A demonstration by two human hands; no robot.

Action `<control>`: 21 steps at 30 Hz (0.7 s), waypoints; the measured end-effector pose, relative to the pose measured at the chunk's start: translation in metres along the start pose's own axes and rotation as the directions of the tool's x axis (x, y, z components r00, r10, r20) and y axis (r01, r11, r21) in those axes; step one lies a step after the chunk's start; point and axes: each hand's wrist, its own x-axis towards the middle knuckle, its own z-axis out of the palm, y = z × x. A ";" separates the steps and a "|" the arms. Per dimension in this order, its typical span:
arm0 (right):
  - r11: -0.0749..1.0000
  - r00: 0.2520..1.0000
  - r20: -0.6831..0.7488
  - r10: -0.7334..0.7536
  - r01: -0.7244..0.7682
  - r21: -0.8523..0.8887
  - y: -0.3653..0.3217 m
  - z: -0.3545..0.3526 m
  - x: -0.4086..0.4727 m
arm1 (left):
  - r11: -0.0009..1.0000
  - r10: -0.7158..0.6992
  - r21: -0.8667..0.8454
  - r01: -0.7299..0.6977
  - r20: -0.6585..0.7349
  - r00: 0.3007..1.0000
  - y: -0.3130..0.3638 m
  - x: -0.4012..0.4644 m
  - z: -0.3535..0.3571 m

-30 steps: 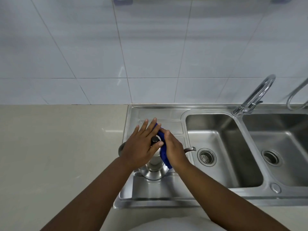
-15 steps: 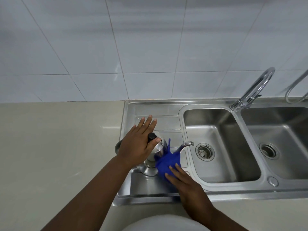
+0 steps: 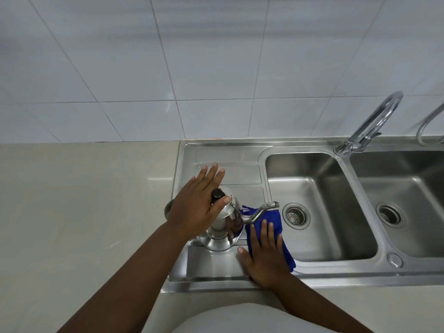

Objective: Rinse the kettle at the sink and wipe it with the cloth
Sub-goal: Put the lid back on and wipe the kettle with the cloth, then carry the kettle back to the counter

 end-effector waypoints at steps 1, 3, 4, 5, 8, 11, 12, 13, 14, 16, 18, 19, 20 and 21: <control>1.000 1.000 -0.002 0.015 -0.015 0.011 -0.003 -0.002 0.004 | 1.000 0.000 -0.003 0.000 0.000 1.000 0.000 0.000 0.000; 0.999 1.000 0.003 0.027 -0.028 0.026 -0.007 -0.003 0.006 | 1.000 0.006 -0.011 -0.006 -0.009 1.000 -0.001 0.000 0.001; 0.999 1.000 0.002 0.028 -0.028 0.046 -0.006 -0.004 0.004 | 1.000 0.007 -0.013 -0.008 -0.012 1.000 0.000 -0.001 0.001; 0.996 1.000 -0.001 0.025 -0.025 0.090 -0.004 -0.005 0.002 | 1.000 0.008 -0.015 -0.008 -0.016 1.000 -0.001 -0.001 0.001; 0.937 0.996 -0.071 0.056 -0.028 0.348 0.001 -0.019 -0.011 | 0.997 0.051 -0.056 -0.051 -0.009 0.999 -0.002 -0.004 -0.004; 0.743 0.962 -0.162 0.218 -0.056 0.667 0.003 -0.047 -0.018 | 0.963 0.026 -0.266 -0.049 -0.092 0.995 -0.008 -0.013 -0.015; 0.663 0.954 -0.150 0.258 -0.062 0.746 0.003 -0.058 -0.016 | 0.938 -0.026 -0.345 -0.027 -0.149 0.989 -0.012 -0.018 -0.019; 0.608 0.954 -0.135 0.269 -0.060 0.792 0.003 -0.070 -0.013 | 0.908 -0.087 -0.419 -0.006 -0.201 0.976 -0.019 -0.024 -0.020; 0.593 0.958 -0.138 0.251 -0.039 0.804 0.004 -0.081 -0.009 | 0.879 -0.146 -0.477 0.017 -0.234 0.961 -0.028 -0.031 -0.020; 0.589 0.974 -0.155 0.163 0.030 0.808 0.005 -0.099 0.000 | 0.849 -0.241 -0.519 0.097 -0.217 0.946 -0.049 -0.045 -0.018; 0.574 0.982 -0.158 0.108 0.068 0.816 0.004 -0.109 0.006 | 0.837 -0.309 -0.504 0.214 -0.112 0.945 -0.068 -0.057 -0.013; 0.564 0.981 -0.164 0.101 0.079 0.822 0.004 -0.112 0.007 | 0.826 -0.332 -0.500 0.259 -0.060 0.941 -0.075 -0.062 -0.010; 0.559 0.980 -0.170 0.101 0.085 0.825 0.004 -0.113 0.009 | 0.812 -0.349 -0.509 0.287 -0.029 0.937 -0.079 -0.065 -0.007; 0.559 0.979 -0.176 0.101 0.090 0.824 0.004 -0.113 0.009 | 0.799 -0.361 -0.523 0.296 -0.023 0.932 -0.083 -0.067 -0.005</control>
